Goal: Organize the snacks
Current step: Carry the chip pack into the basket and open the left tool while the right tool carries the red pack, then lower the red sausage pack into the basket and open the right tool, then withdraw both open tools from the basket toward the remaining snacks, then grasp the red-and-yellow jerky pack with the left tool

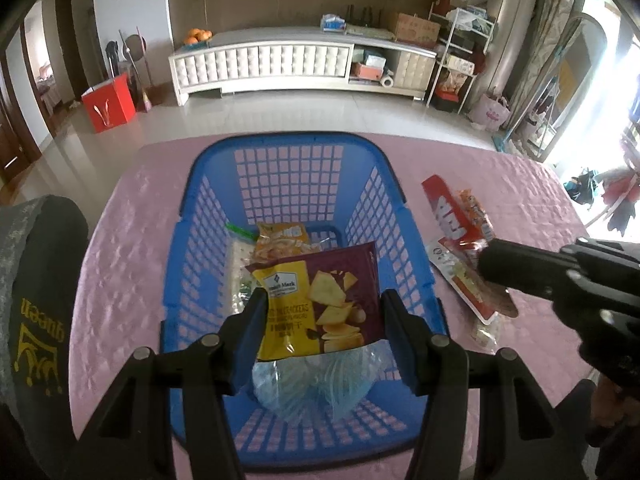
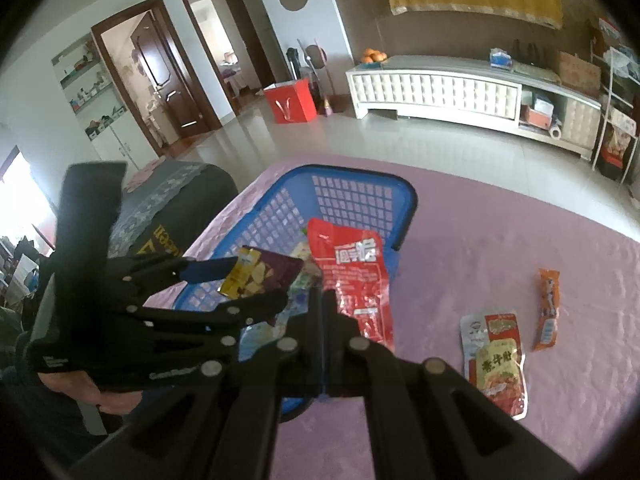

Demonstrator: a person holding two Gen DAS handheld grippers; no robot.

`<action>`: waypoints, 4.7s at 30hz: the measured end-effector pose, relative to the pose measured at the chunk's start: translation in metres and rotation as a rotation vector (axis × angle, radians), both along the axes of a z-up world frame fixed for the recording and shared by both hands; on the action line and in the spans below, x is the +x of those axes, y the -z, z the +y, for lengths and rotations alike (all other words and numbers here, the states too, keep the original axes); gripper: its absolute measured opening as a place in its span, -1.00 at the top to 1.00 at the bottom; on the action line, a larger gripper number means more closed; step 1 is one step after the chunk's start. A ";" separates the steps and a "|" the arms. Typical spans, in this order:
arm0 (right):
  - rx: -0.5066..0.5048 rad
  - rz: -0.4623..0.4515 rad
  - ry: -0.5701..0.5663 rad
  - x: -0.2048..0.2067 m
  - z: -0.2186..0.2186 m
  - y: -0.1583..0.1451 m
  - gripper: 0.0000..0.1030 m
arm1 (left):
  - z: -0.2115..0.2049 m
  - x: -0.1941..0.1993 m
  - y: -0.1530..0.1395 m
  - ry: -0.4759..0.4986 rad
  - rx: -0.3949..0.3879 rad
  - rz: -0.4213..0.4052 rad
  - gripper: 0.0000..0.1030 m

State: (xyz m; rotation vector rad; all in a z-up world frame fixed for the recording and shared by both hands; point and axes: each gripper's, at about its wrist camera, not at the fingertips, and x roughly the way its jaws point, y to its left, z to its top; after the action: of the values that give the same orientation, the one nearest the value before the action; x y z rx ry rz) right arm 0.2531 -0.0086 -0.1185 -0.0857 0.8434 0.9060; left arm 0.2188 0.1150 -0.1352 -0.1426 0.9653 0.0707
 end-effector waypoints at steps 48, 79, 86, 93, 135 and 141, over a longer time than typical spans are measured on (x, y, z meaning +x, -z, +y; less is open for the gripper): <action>-0.187 -0.003 -0.071 -0.004 0.079 0.022 0.97 | 0.083 -0.030 0.001 -0.086 -0.039 -0.035 -0.47; -0.157 -0.069 0.014 -0.057 0.039 -0.030 -0.63 | 0.042 -0.100 -0.058 -0.055 -0.007 -0.140 -0.47; -0.127 -0.103 0.056 -0.075 0.006 -0.047 -0.68 | 0.011 -0.113 -0.081 -0.035 0.036 -0.186 -0.47; -0.100 -0.123 0.110 -0.081 -0.035 -0.055 -0.69 | -0.031 -0.106 -0.092 0.006 0.080 -0.195 -0.59; -0.228 0.105 0.372 0.047 -0.219 0.072 -0.71 | -0.212 0.063 0.052 0.151 -0.033 0.135 -0.60; -0.258 0.131 0.398 0.078 -0.217 0.093 -0.71 | -0.217 0.097 0.082 0.135 -0.029 0.167 -0.60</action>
State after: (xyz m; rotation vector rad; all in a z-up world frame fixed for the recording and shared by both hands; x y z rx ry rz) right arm 0.3314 -0.2255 -0.2120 -0.0789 1.0520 0.4302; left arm 0.3160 -0.1020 -0.2169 -0.0986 1.1402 -0.0569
